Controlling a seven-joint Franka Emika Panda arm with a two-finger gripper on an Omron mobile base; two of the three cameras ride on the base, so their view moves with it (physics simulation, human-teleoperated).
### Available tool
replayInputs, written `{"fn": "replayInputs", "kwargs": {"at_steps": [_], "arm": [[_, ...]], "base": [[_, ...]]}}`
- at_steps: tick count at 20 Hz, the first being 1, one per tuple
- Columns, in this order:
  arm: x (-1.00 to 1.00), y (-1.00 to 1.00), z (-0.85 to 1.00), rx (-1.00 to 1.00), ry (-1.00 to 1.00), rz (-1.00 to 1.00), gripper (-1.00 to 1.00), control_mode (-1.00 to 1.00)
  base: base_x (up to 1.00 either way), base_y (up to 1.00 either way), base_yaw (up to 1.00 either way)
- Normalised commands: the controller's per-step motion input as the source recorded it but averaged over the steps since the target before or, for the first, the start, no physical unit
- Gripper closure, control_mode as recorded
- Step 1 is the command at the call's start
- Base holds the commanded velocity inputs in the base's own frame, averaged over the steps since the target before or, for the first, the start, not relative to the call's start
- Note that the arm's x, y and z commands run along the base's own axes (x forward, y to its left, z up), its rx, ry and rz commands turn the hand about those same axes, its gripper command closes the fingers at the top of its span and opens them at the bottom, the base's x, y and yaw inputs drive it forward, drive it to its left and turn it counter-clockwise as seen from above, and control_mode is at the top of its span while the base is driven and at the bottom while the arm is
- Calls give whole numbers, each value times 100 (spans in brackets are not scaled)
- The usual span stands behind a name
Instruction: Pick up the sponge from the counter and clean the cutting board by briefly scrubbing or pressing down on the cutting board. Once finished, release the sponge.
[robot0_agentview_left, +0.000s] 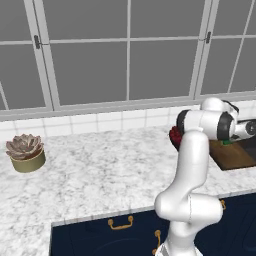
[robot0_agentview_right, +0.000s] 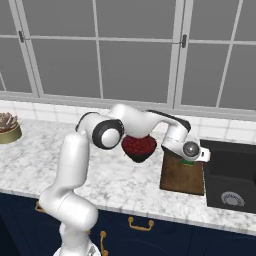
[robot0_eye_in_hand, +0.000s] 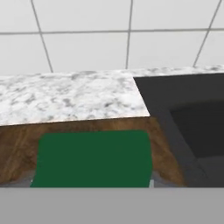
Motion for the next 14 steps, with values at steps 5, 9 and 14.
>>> {"fn": "replayInputs", "kwargs": {"at_steps": [5, 9, 14], "arm": [[-46, -34, -65, 0, 7, 0, 100, -100], [-64, -21, -73, 0, 19, 0, 100, -100], [-78, -43, -29, 2, 21, 0, 100, -100]], "base": [[0, 0, 0], [0, 0, 0], [0, 0, 0]]}}
